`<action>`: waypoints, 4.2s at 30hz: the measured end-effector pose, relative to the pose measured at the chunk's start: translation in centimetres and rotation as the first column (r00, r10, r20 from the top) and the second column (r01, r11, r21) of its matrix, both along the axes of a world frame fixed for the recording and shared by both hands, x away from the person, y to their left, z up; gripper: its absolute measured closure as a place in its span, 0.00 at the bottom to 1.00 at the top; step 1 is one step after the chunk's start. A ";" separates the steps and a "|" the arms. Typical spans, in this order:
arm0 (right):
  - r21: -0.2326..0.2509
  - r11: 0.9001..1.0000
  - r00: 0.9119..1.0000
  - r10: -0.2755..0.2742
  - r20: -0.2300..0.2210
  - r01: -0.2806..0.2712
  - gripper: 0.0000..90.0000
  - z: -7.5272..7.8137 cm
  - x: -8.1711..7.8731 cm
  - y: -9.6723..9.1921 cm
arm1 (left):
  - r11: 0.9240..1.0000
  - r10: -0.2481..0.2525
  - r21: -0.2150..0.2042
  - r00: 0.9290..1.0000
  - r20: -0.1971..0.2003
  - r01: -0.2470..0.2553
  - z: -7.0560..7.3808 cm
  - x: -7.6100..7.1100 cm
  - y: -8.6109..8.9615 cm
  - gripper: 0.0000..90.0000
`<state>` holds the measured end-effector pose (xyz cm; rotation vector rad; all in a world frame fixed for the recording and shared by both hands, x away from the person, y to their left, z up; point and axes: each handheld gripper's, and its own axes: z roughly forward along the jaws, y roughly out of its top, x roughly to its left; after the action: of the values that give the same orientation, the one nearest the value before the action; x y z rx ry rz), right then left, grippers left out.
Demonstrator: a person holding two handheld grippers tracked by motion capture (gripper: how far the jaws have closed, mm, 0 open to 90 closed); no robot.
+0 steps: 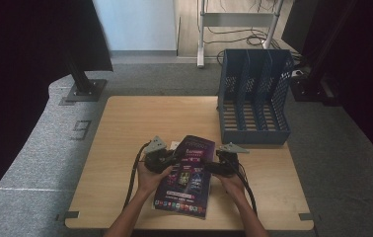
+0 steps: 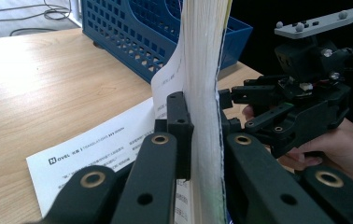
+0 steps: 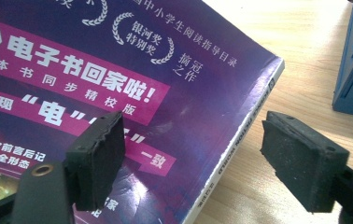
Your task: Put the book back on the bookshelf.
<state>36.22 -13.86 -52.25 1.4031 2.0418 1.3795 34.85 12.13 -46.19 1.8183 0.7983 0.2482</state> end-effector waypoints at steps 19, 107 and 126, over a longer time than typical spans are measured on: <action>0.031 0.998 0.998 0.059 -0.020 -0.058 0.20 -0.3 0.3 0.1 | 1.000 -0.002 -0.013 1.000 -0.004 0.002 -0.1 0.1 0.0 0.95; -0.016 0.996 0.986 0.085 -0.147 -0.088 0.45 -2.1 4.1 0.9 | 0.992 0.110 0.086 0.947 -0.301 -0.088 -7.8 5.2 0.8 0.93; 0.038 0.995 0.977 0.101 -0.189 -0.096 0.64 -2.1 4.2 0.5 | 0.994 0.107 0.065 0.953 -0.284 -0.092 -7.4 4.9 0.9 0.93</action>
<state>40.37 -13.32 -54.33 1.5168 2.2484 1.3646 39.78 13.05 -53.54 1.8901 1.0972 0.0690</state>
